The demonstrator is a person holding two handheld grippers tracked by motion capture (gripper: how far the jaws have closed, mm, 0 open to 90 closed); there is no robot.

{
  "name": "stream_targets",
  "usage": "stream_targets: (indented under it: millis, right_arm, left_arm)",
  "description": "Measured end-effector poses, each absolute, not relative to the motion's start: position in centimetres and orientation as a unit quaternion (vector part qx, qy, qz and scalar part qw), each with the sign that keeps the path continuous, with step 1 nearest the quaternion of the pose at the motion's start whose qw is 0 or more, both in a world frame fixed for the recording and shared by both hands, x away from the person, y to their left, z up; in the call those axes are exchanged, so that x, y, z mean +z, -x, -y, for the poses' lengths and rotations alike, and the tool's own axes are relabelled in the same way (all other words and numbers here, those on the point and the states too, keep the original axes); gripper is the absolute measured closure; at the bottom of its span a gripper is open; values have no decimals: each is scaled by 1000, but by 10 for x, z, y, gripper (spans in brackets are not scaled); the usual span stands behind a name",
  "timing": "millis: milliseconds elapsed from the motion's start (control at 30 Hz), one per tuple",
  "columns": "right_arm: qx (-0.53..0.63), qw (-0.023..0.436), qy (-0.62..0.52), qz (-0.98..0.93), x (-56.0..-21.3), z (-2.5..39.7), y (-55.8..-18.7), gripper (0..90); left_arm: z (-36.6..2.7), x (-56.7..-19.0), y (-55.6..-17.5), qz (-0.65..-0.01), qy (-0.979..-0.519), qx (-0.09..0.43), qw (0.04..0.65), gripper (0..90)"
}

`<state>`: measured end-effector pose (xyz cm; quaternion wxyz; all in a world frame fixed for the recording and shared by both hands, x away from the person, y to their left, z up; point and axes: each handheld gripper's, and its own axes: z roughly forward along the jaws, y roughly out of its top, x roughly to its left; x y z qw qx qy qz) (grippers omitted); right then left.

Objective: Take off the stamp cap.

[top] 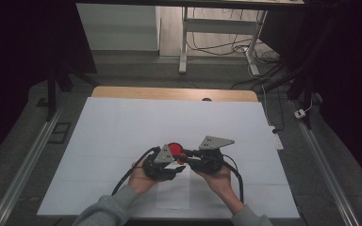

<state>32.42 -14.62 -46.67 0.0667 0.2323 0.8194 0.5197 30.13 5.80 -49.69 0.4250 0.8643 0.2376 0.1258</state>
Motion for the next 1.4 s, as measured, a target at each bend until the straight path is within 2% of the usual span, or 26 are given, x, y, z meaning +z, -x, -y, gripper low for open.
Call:
stream_targets:
  millis: [233, 467, 600, 800, 1400]
  right_arm:
    - [524, 73, -230, -817, -468, 145, -322, 720]
    - [527, 82, -227, -815, -469, 144, -321, 720]
    - [523, 86, -223, -818, -470, 143, -321, 720]
    - [523, 87, -223, -818, -471, 143, -320, 720]
    - [529, 88, -231, -812, -473, 143, -320, 720]
  left_arm:
    - [-59, -496, -302, -243, -860, 120, 433, 636]
    - [-59, -496, -301, -246, -859, 122, 433, 641]
    - [-60, -495, -302, -248, -855, 117, 441, 613]
    - [-60, -495, -301, -247, -854, 120, 443, 641]
    - [-59, -496, -301, -251, -854, 126, 437, 628]
